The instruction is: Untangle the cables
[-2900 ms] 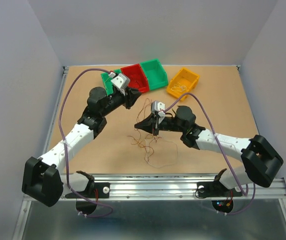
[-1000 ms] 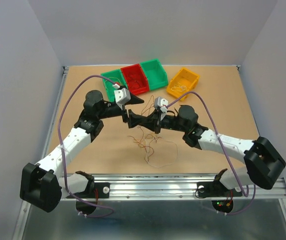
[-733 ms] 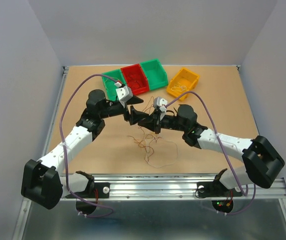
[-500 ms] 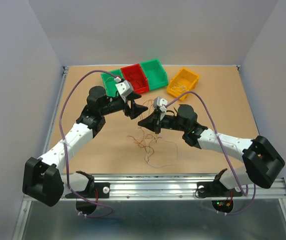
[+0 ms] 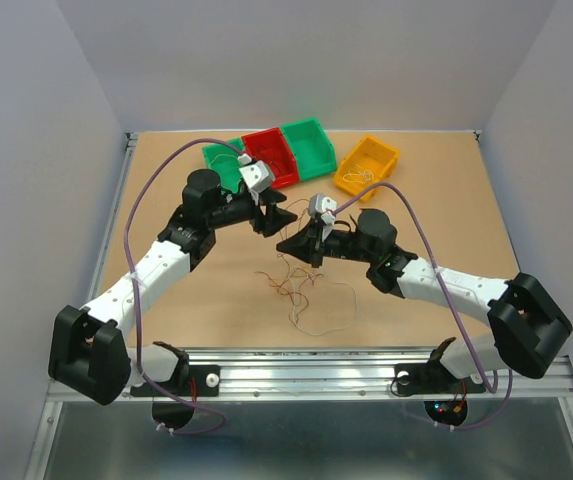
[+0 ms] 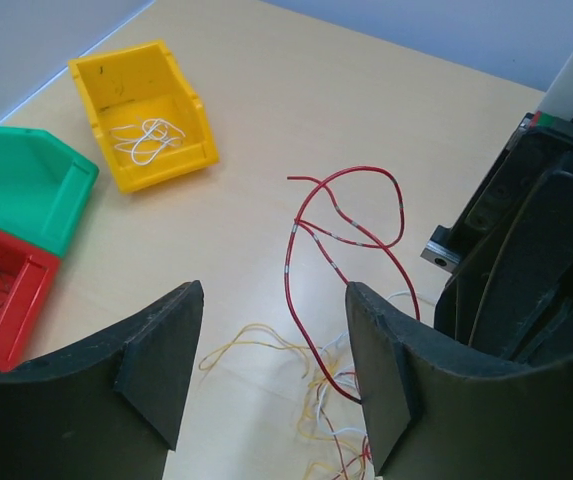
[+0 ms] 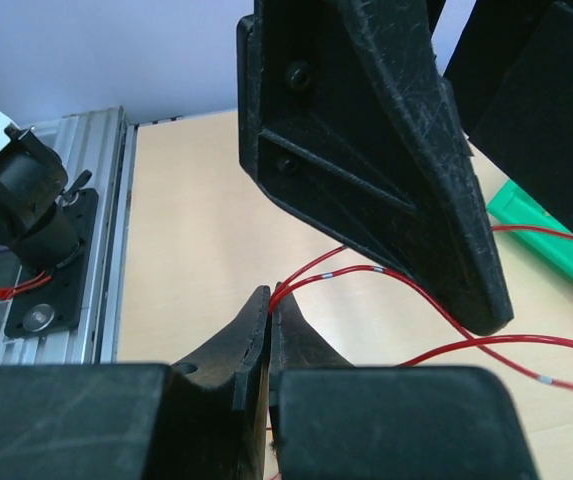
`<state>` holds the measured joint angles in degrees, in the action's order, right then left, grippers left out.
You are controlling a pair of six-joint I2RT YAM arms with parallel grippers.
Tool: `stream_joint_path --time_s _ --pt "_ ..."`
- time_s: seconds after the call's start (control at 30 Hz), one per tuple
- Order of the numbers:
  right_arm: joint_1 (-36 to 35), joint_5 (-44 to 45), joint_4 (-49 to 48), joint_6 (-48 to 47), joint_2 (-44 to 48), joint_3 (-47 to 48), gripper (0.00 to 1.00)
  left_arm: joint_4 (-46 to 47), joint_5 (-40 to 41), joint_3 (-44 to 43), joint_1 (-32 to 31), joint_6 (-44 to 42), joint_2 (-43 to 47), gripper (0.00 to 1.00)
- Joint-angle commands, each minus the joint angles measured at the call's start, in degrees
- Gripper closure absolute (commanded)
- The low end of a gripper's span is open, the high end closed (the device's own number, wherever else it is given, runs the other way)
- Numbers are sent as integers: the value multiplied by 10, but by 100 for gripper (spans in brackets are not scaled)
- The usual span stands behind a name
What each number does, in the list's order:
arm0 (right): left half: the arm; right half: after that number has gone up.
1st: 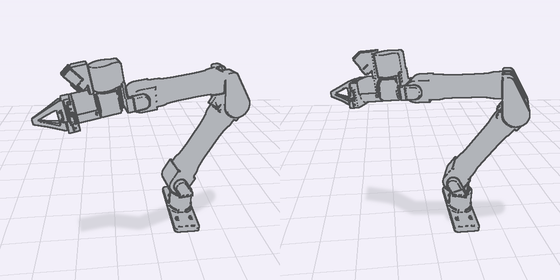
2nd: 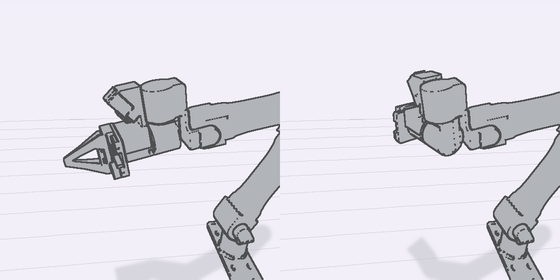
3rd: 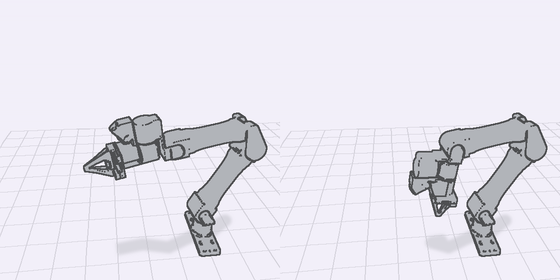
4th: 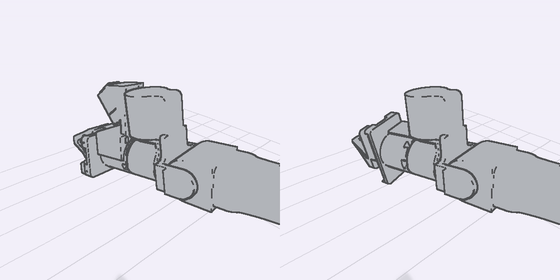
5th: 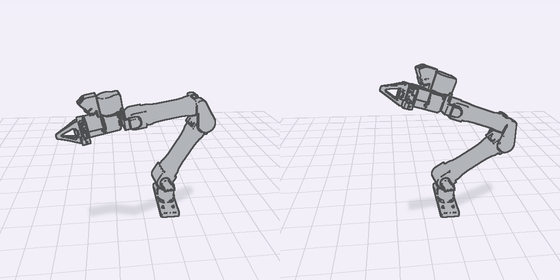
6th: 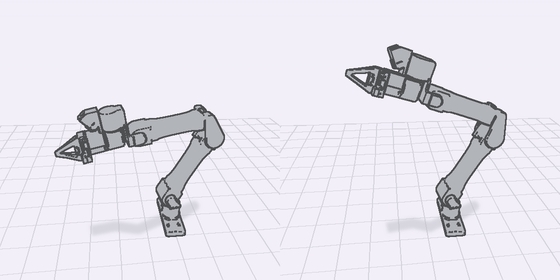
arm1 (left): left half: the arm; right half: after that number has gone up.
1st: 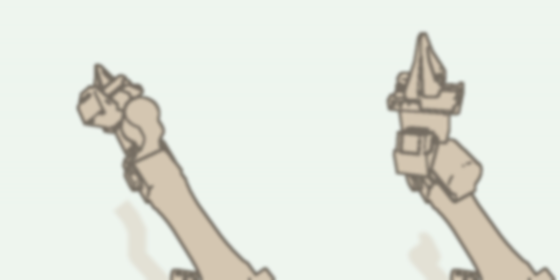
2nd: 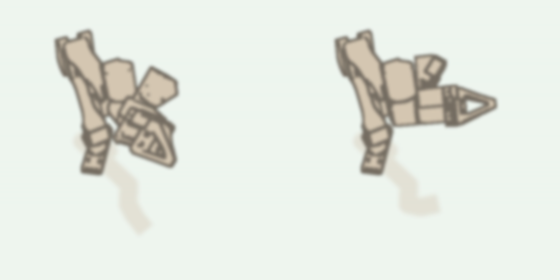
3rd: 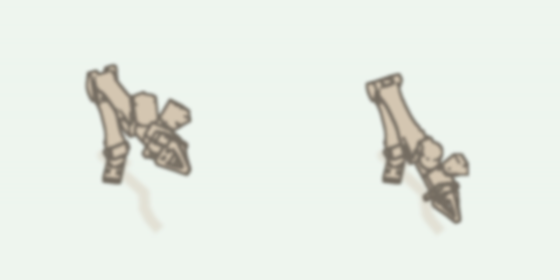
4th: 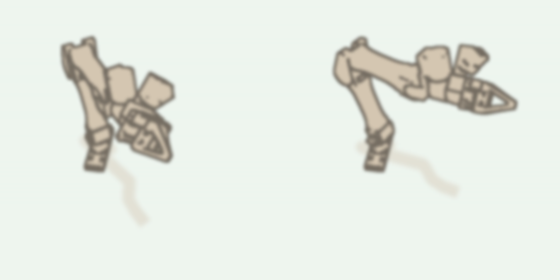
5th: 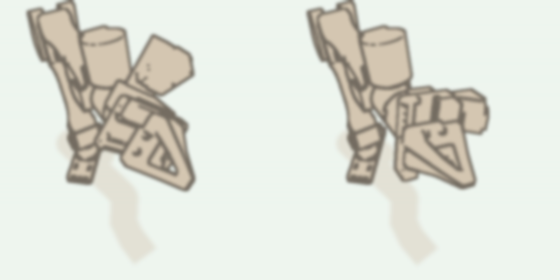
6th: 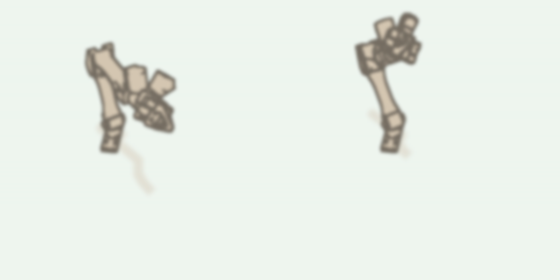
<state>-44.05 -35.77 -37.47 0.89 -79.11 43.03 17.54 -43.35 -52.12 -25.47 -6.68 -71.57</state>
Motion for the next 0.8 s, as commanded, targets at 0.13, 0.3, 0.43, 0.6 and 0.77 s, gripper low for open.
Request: stream_joint_path --time_s 0.13,0.3,0.43,0.6,0.77 --pt "-2 -16 -5 -4 -3 38 99 -10 -4 -38 -11 -28 -6 69" --pt "-3 -32 7 -20 -5 45 99 -13 18 -40 -12 -33 -9 76" --pt "-4 -68 49 -34 -24 67 99 -9 38 -41 -12 -35 -21 76" --pt "-16 -74 69 -53 -29 80 100 -6 84 -47 -12 -53 -53 77" --pt "-19 -68 65 -55 -10 71 99 -12 93 -65 -13 -70 -104 82"
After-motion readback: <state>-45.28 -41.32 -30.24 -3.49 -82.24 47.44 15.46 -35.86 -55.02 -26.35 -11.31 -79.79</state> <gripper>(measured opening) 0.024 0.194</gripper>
